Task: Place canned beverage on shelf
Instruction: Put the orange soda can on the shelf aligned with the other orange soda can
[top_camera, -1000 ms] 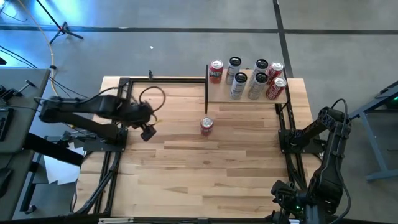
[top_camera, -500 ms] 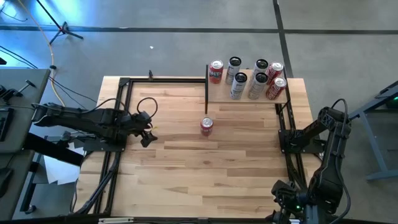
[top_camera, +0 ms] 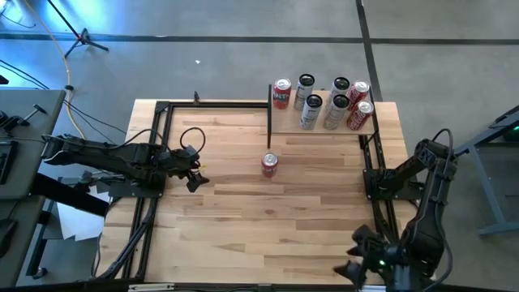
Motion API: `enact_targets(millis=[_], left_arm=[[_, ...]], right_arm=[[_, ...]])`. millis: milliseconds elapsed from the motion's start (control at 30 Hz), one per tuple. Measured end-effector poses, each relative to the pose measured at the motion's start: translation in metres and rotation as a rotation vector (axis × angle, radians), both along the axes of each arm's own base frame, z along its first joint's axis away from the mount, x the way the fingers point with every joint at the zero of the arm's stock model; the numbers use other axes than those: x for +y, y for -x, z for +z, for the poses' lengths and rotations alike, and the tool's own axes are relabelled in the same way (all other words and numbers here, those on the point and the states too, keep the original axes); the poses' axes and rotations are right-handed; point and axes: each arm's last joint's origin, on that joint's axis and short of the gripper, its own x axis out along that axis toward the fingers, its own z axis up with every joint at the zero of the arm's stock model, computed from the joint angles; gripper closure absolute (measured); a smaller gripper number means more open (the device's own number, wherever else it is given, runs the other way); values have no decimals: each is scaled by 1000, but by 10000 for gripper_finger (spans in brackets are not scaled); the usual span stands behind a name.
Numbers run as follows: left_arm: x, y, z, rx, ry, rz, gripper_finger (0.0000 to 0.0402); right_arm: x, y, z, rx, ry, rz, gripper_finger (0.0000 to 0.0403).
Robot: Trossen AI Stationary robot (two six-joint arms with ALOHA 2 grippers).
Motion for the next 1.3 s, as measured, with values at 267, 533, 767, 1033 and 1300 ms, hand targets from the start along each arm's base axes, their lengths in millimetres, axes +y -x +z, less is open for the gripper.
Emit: enact_targets(millis=[267,533,767,1033,1300], left_arm=[[0,0,0,0,0,0,51],[0,0,0,1,-1,0,51],[0,0,0,1,-1,0,51],[0,0,0,1,-1,0,51],[0,0,0,1,-1,0,51]], right_arm=[[-14,-20,1,-72,-35,-210,4],[-33,-59,6,-159,-12,-291,4],[-58,-111,-7,-181,62,-391,4],[-63,-167,-64,-189,181,-538,4],[-84,-199,-108,-170,329,-666,4]])
